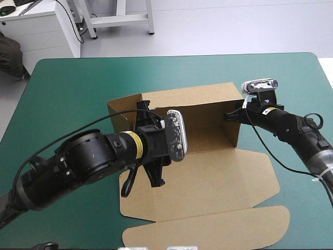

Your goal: Fold the box

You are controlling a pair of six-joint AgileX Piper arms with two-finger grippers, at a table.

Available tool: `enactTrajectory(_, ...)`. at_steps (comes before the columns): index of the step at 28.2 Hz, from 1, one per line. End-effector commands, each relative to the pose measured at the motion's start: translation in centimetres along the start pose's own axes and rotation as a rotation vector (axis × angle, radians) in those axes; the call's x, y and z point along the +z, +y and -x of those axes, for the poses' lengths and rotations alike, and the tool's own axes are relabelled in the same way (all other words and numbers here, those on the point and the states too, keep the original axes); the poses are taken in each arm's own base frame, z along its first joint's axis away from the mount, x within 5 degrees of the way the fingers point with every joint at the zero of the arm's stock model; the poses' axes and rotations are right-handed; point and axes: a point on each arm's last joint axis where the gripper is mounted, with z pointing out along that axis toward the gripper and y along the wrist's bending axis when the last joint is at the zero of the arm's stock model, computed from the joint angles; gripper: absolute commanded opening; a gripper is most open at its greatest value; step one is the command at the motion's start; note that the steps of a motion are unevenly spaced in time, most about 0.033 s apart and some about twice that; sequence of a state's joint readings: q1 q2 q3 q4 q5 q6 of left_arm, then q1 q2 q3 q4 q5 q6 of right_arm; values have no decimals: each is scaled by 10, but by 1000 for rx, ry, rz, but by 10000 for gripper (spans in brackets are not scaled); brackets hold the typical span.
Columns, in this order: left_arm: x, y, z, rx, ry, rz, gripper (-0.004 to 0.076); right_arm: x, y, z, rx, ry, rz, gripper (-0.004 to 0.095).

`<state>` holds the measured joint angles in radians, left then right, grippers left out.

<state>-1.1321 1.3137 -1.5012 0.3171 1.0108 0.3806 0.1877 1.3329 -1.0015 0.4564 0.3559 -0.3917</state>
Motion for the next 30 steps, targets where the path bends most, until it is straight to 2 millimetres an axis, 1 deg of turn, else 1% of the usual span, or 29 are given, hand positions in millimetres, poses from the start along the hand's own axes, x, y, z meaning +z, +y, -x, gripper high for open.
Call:
enactTrajectory(1,-22,26,4,-57,5,-15,390,-9,1,14,1,-63,-2,-14)
enactTrajectory(2,-26,42,-2,-125,37,-3,390,-10,1,14,-2,-60,0,-14)
enactTrajectory(3,-31,50,-6,-158,52,1,390,-11,2,14,-3,-64,0,-14)
enactTrajectory(5,-40,69,-21,-289,87,9,390,-14,2,15,-4,-72,1,-14)
enactTrajectory(6,-49,86,-36,-418,102,46,390,-17,3,16,-9,-78,1,-14)
enactTrajectory(8,-59,103,-56,-539,131,125,390,-19,3,17,-19,-84,-2,-14)
enactTrajectory(11,-74,125,-90,-747,185,261,389,-22,3,17,-33,-85,-4,-14)
enactTrajectory(12,-82,132,-102,-815,201,314,389,-24,3,18,-35,-89,-4,-14)
enactTrajectory(15,-98,141,-124,-932,205,382,368,-25,4,17,-37,-86,-1,-14)
enactTrajectory(19,-122,140,-137,-1001,197,462,306,-25,4,16,-45,-65,3,-14)
enactTrajectory(22,-136,127,-142,-1013,208,505,260,-25,4,15,-41,-63,4,-14)
enactTrajectory(24,-139,116,-147,-1009,240,517,239,-25,4,15,-41,-63,4,-14)
enactTrajectory(27,-136,97,-158,-1027,295,511,211,-25,4,15,-41,-63,4,-14)
enactTrajectory(30,-132,82,-170,-1027,342,534,179,-25,4,15,-36,-57,6,-14)
